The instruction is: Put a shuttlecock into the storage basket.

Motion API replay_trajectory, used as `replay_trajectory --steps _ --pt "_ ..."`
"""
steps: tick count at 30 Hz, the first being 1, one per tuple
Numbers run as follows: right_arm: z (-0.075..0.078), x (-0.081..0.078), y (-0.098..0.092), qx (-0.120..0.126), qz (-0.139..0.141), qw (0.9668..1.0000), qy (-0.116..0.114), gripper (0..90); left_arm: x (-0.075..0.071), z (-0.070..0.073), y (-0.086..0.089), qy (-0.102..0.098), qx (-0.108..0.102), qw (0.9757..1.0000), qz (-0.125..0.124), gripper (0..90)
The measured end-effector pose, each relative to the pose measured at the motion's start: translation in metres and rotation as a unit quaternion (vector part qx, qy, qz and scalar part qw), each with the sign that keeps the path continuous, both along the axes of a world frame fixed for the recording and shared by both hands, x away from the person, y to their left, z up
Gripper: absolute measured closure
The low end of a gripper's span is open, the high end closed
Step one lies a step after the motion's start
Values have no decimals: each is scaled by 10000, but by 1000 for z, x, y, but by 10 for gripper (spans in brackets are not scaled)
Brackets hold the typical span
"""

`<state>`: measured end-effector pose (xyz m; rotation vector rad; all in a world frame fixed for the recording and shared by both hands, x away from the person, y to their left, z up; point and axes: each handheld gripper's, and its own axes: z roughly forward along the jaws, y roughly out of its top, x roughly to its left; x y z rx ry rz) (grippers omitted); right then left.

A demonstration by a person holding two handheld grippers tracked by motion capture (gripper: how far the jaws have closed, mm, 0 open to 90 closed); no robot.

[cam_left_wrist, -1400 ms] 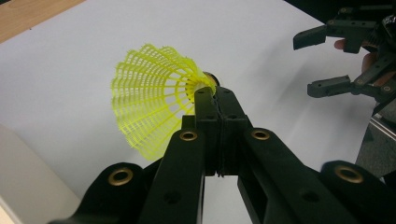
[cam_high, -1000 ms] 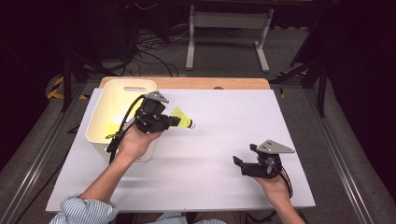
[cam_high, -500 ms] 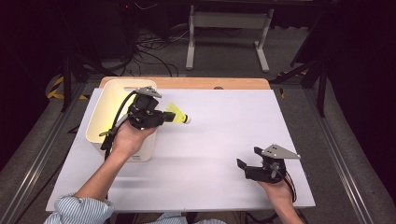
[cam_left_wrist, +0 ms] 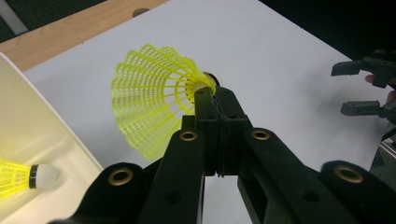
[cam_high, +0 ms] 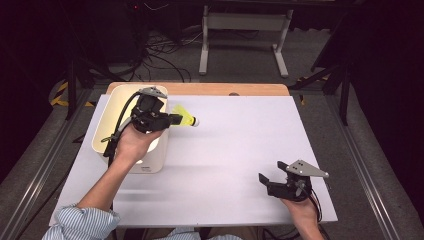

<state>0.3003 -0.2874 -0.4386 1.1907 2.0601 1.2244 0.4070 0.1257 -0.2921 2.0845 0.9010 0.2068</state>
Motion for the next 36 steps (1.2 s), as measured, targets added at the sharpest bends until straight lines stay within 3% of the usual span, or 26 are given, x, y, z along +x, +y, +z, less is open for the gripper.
replay_trajectory --steps 21,36 --pt "-9 -13 -11 128 -140 9998 -100 171 4 6 20 -26 -179 9993 327 897" --pt "-13 -13 -12 54 -183 9998 -113 171 6 9 27 -61 -191 9989 434 897"
